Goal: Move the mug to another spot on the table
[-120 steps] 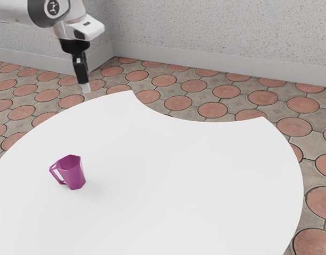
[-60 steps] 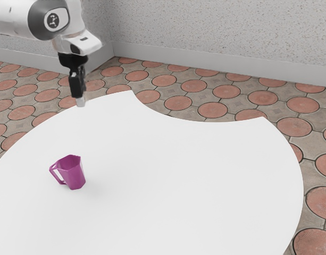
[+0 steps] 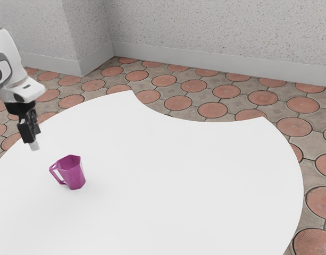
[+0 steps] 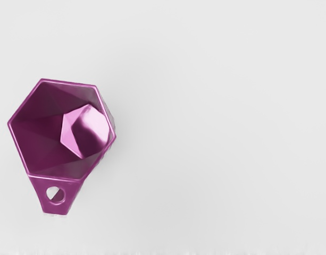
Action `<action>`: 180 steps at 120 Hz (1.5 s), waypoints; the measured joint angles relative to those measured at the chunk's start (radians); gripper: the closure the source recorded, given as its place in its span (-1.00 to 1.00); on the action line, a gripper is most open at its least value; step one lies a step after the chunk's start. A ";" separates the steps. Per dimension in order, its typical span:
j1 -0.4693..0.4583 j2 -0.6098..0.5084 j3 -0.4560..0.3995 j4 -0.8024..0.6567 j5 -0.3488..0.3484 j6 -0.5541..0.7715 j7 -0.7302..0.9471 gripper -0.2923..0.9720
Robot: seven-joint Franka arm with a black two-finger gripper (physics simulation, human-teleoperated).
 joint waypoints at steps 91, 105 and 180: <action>0.058 0.315 0.110 -0.059 -0.229 0.357 0.384 -0.54; 0.072 0.353 0.110 -0.057 -0.265 0.389 0.421 -0.54; 0.040 0.496 0.106 -0.017 -0.408 0.442 0.579 -0.54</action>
